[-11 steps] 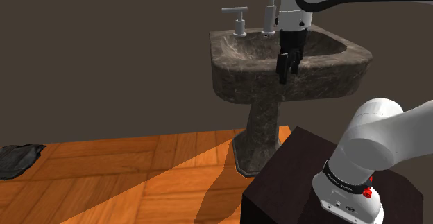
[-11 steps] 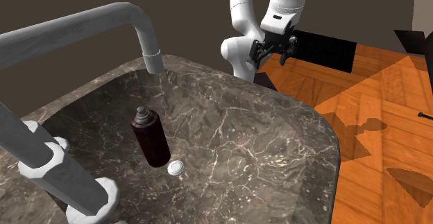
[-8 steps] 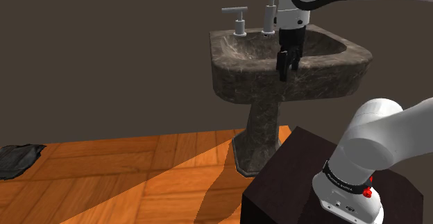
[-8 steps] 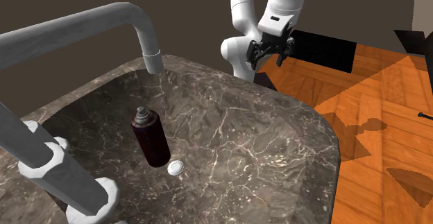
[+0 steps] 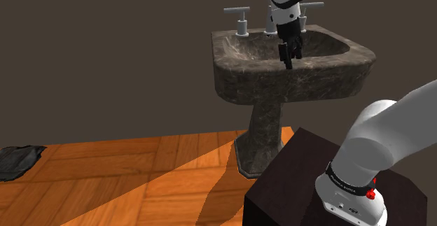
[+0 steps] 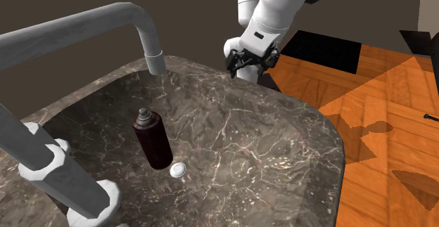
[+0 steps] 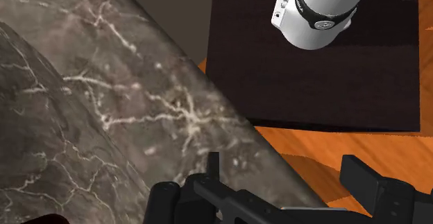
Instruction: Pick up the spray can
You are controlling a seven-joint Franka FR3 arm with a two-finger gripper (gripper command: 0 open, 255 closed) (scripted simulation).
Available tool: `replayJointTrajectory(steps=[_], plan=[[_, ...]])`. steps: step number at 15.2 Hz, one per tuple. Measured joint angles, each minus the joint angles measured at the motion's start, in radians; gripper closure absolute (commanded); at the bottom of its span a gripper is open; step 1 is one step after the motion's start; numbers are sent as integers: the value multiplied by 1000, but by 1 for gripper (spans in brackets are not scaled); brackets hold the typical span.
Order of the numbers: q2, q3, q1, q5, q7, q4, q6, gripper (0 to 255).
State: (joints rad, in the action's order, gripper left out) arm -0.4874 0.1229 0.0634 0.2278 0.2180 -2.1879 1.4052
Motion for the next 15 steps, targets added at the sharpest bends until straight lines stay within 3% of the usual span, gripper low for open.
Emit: replayJointTrajectory(steps=[10,15], plan=[[383,65,56,222,171,343,-102,0],[599,90,82,325,267,570,-162,0]])
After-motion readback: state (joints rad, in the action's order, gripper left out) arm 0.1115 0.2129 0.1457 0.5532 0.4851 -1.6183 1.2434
